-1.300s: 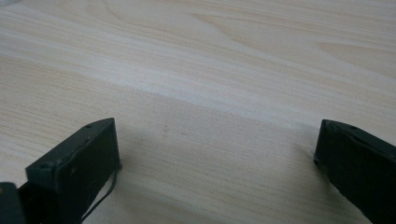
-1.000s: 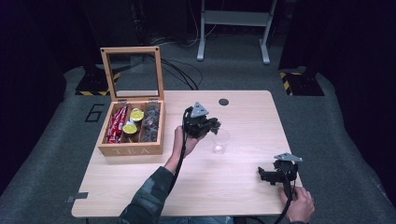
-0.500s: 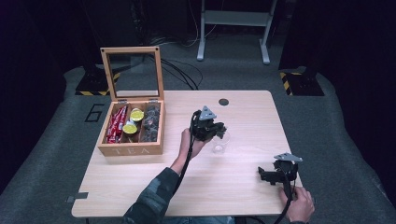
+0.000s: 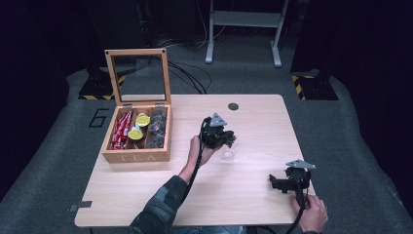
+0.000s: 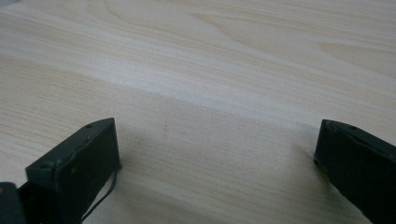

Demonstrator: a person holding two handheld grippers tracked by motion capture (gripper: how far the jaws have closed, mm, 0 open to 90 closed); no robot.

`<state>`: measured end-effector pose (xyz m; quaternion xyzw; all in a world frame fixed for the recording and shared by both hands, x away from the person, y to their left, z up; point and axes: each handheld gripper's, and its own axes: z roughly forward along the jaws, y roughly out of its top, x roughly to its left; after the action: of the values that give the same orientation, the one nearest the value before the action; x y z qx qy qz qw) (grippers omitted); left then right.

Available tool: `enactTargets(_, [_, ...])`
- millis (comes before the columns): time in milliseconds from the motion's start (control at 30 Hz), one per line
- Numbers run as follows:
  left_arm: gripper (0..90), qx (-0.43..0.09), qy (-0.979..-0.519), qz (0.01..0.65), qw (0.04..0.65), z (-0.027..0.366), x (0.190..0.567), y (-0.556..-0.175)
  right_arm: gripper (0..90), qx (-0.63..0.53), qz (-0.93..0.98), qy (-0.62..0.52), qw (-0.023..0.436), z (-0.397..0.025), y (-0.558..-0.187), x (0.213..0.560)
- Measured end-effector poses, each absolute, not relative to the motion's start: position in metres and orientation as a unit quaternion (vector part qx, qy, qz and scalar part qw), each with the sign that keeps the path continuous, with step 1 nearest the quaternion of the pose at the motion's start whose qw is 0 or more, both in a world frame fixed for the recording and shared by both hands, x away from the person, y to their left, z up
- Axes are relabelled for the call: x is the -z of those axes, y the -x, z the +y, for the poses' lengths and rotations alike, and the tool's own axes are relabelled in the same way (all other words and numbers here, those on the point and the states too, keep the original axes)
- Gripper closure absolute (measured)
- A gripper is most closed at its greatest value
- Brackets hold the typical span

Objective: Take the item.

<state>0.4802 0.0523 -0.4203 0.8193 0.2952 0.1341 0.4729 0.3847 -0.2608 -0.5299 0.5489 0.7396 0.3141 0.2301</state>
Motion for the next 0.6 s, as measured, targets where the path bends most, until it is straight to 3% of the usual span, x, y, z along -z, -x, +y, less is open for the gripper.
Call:
enactTargets(300, [84.5, -0.127, -0.823, 0.290, 0.472, 0.050, 0.423, -0.479, 0.0, -0.314, 0.740, -0.549, 0.230, -0.261, -0.385, 0.530])
enactTargets(600, [36.9, -0.137, -0.817, 0.305, 0.470, 0.061, 0.409, -0.466, 0.0, -0.314, 0.740, -0.549, 0.230, -0.261, -0.385, 0.530])
